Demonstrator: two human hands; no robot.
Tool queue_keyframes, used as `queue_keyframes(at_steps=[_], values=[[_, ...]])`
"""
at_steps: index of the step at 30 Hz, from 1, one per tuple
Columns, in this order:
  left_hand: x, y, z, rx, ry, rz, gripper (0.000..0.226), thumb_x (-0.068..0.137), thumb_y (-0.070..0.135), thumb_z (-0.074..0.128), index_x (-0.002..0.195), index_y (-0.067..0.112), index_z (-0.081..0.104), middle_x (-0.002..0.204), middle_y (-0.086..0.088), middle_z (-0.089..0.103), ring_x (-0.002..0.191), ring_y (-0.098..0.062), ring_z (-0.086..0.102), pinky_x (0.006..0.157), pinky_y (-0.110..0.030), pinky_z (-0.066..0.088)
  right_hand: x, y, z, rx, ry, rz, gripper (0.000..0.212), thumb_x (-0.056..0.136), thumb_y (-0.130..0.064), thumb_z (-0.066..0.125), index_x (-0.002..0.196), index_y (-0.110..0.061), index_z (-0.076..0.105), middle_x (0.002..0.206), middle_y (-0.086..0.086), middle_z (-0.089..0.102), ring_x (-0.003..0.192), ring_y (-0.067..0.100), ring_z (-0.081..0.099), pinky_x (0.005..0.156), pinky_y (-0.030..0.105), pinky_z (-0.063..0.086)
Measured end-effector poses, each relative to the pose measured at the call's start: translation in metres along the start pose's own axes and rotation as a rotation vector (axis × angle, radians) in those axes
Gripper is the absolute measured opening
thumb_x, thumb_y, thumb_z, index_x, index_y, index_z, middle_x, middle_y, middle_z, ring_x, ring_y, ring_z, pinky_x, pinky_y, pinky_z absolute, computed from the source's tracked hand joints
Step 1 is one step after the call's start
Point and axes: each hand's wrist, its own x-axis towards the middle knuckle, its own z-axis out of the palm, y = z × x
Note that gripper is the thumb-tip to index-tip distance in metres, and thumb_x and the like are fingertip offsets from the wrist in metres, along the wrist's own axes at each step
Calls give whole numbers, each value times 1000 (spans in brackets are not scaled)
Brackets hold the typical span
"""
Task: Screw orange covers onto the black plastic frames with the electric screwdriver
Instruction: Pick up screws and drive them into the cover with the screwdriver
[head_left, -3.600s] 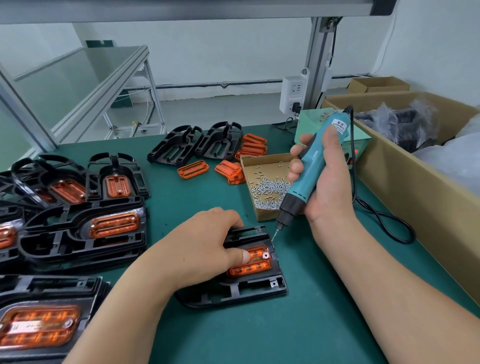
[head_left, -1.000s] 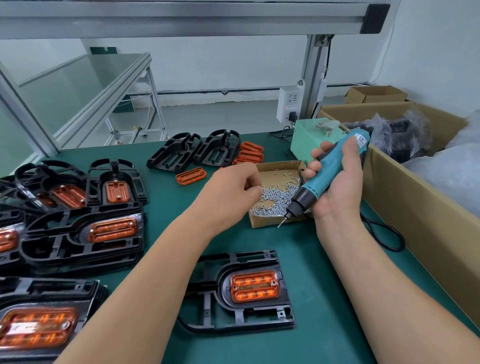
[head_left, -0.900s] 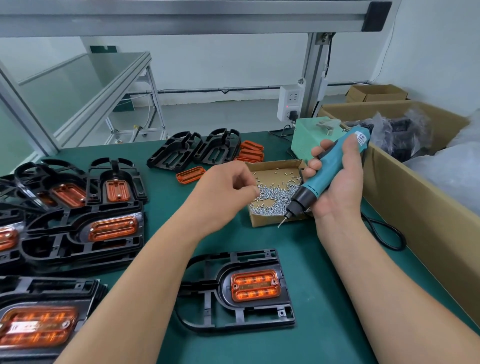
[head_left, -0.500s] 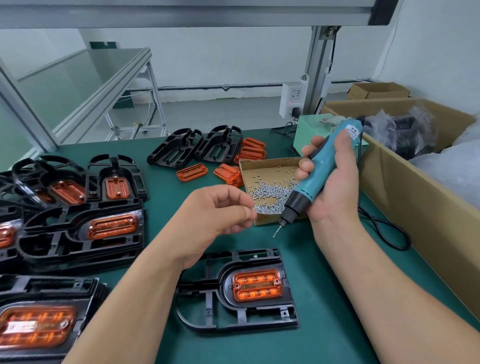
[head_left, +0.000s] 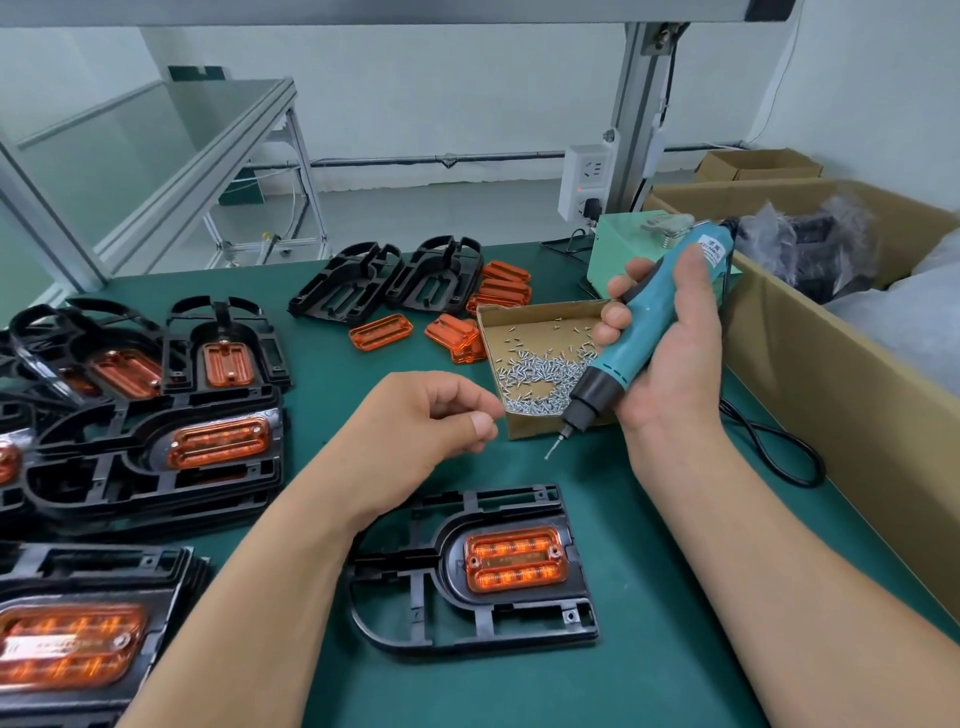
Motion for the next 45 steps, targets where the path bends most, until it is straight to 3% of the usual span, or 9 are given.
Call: queue_keyframes(at_steps=[11, 18, 24, 28, 39, 45], values=[[-2, 2, 5, 45, -76, 20, 15, 102, 6, 62, 101, 17, 72, 92, 2, 81, 86, -13, 78, 76, -16, 56, -5, 3, 7, 1, 34, -61, 25, 105, -38, 64, 101, -14, 59, 83, 6, 66, 61, 12, 57, 56, 24, 51], [-2, 3, 4, 99, -48, 75, 18, 97, 19, 71, 93, 36, 75, 86, 8, 77, 79, -5, 70, 74, -18, 55, -3, -1, 8, 55, 62, -82, 28, 107, -40, 60, 100, -14, 57, 81, 6, 65, 61, 14, 56, 56, 25, 51], [-3, 7, 7, -56, -117, 19, 6, 85, 19, 75, 89, 24, 76, 90, -8, 80, 86, -20, 79, 77, -25, 61, -4, -4, 10, 82, 29, -103, 26, 106, -40, 61, 102, -14, 56, 82, 4, 64, 62, 13, 56, 58, 25, 51], [-3, 7, 9, -178, -113, 3, 7, 86, 6, 80, 86, 12, 76, 89, -18, 79, 83, -24, 78, 75, -28, 62, -5, -5, 10, 105, 12, -108, 25, 106, -39, 62, 103, -15, 57, 84, 4, 64, 63, 12, 58, 60, 25, 52], [-5, 9, 12, -205, -125, 18, 16, 89, 8, 81, 97, 20, 76, 94, -11, 81, 96, -28, 78, 90, -36, 61, -8, -5, 11, 115, -14, -115, 26, 105, -40, 63, 102, -15, 58, 87, 4, 64, 67, 13, 59, 65, 26, 53], [-4, 8, 12, -177, -122, 13, 13, 93, 7, 78, 101, 17, 75, 94, -9, 81, 96, -25, 78, 88, -31, 60, -10, -3, 13, 92, -18, -120, 25, 106, -39, 61, 103, -15, 57, 87, 3, 64, 68, 13, 59, 65, 26, 53]])
